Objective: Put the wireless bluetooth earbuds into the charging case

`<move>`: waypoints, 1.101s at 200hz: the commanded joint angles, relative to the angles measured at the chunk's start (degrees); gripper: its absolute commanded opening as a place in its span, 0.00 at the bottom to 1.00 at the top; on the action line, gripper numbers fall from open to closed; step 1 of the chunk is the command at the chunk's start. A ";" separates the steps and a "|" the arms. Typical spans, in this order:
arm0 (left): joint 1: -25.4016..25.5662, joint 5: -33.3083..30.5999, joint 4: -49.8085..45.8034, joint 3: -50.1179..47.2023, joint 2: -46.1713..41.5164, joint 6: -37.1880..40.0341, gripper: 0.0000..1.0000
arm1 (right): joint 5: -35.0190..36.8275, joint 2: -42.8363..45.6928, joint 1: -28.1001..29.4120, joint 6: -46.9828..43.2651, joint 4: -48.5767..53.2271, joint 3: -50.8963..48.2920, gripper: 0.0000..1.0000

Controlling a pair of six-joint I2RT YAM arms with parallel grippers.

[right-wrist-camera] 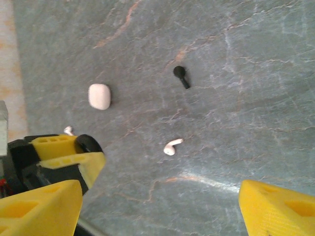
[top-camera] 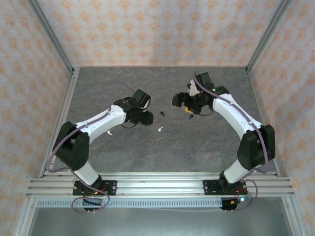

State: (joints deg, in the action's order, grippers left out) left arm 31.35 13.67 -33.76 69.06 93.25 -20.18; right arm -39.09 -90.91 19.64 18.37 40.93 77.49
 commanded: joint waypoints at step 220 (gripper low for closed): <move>3.54 27.20 9.62 -0.44 -11.38 26.34 0.27 | -28.94 -0.13 6.29 -0.87 3.57 -5.14 0.63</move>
State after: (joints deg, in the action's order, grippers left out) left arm 34.52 40.12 -26.79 68.34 84.23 7.55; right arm -66.11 -92.36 25.21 17.98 44.18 73.45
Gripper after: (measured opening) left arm 0.399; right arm 0.643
